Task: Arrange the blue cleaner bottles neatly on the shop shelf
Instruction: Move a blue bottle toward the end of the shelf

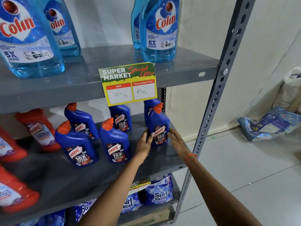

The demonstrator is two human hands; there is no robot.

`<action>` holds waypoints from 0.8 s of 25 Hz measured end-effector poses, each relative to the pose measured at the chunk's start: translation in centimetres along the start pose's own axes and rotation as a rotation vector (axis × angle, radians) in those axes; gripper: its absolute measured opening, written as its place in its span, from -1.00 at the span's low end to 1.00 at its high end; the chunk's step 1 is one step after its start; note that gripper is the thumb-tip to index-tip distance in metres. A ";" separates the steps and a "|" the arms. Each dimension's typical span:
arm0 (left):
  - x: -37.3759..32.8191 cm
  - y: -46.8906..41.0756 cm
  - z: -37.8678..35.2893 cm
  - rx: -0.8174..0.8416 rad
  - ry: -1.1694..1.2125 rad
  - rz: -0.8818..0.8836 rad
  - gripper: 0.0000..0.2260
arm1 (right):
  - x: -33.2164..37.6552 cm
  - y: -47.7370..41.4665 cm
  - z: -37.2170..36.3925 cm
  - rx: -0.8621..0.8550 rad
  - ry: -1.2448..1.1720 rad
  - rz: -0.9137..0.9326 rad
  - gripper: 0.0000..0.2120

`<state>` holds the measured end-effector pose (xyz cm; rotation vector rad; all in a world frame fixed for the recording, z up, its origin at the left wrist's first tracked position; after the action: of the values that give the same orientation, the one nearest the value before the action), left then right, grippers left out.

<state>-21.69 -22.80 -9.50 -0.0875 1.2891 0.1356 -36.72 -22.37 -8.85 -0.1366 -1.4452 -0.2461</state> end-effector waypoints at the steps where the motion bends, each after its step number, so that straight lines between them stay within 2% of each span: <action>1: 0.4 0.6 -0.1 -0.021 0.005 0.023 -0.59 | -0.5 0.5 0.2 0.021 0.015 -0.004 -0.71; 6: -0.7 1.3 0.5 -0.096 -0.029 -0.061 -0.66 | 0.3 1.0 0.5 -0.064 0.070 0.077 -0.68; 11: -0.3 4.9 -0.3 -0.149 -0.068 -0.145 -0.65 | -2.0 4.4 2.8 -0.180 -0.085 -0.012 -0.69; 20: -0.7 7.8 -1.5 -0.151 0.015 -0.159 -0.69 | -2.9 6.4 4.4 -0.207 -0.188 -0.003 -0.66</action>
<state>-24.44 -15.30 -9.13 -0.3199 1.2806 0.0952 -39.72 -14.89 -10.86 -0.3335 -1.6047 -0.3943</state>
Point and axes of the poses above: each hand's wrist, its own y-axis away from the middle knuckle, its own z-axis out of the back of the hand, x = y × z, the point moved 10 cm from there along -y, towards the middle knuckle, and after that the axes turned 11 degrees about -x, right-handed, at the moved point
